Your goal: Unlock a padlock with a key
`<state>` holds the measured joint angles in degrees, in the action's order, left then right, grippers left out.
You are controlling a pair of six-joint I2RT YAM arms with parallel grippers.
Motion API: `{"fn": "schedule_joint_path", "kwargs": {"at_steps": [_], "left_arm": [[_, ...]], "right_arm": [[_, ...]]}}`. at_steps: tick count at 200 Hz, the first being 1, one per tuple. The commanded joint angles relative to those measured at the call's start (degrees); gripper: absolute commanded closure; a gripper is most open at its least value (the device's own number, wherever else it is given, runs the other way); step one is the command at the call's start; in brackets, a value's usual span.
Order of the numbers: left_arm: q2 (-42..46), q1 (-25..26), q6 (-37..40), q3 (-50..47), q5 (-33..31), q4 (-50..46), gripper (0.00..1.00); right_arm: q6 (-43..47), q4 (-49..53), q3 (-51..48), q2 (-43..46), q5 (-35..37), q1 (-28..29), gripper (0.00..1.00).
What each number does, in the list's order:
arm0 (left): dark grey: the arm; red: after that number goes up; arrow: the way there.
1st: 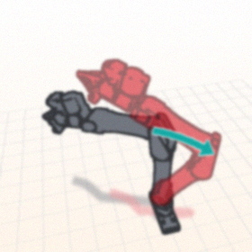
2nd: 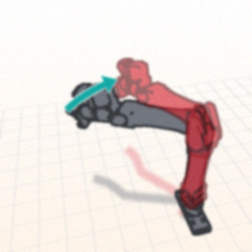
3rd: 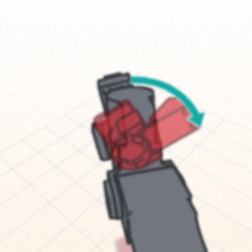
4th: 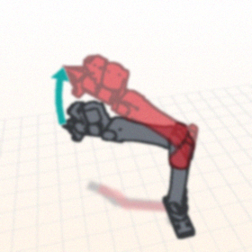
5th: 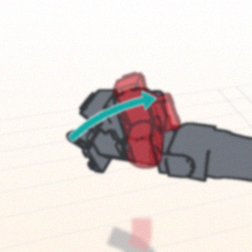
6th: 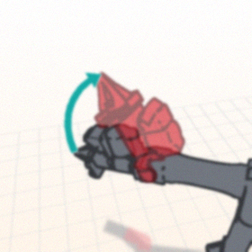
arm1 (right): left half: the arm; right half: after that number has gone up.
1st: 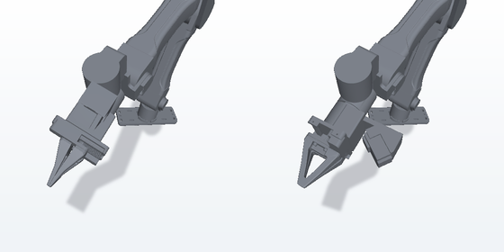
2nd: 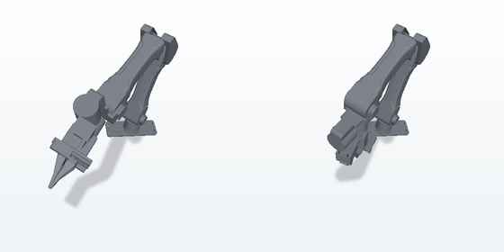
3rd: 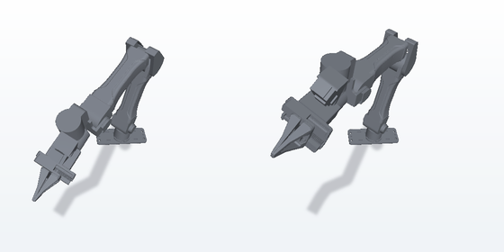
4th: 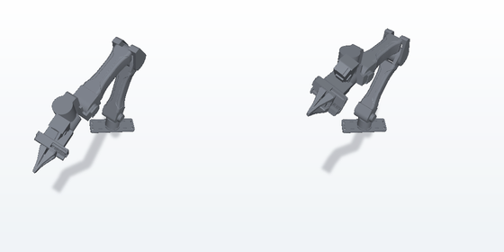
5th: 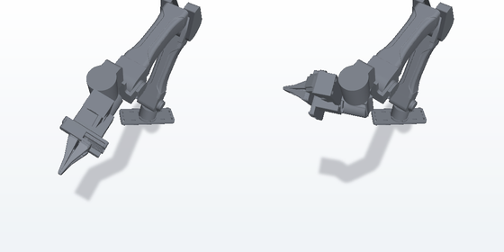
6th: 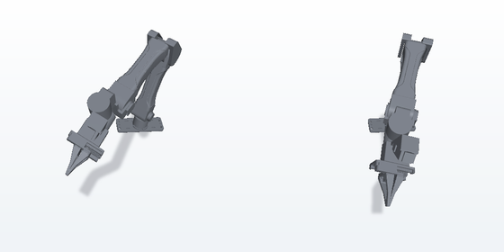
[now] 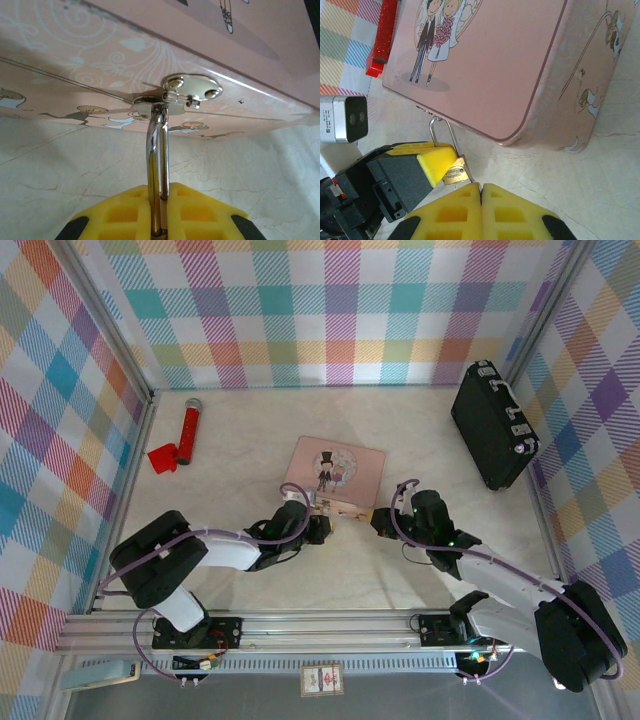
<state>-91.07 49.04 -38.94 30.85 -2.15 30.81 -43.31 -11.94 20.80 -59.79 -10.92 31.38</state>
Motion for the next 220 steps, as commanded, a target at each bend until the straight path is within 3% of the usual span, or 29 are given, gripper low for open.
{"fn": "schedule_joint_path", "kwargs": {"at_steps": [1,100,182,220], "left_arm": [[3.02,-0.31,-1.2,0.94,-2.98,-1.11,0.99],[8.57,-4.49,-6.19,-0.61,-3.21,-8.04,0.99],[12.93,-5.0,-8.0,-3.54,-2.61,-8.91,0.99],[14.52,-5.06,-10.56,-5.93,-3.61,-7.37,0.99]], "right_arm": [[-1.29,-4.39,-0.69,-2.03,-2.53,-0.35,1.0],[0.51,-10.3,2.81,-12.11,-3.5,6.0,1.0],[6.17,-8.35,15.92,-26.53,-4.61,4.33,1.0],[3.79,-12.12,20.14,-34.2,-9.72,1.41,1.0]]}}
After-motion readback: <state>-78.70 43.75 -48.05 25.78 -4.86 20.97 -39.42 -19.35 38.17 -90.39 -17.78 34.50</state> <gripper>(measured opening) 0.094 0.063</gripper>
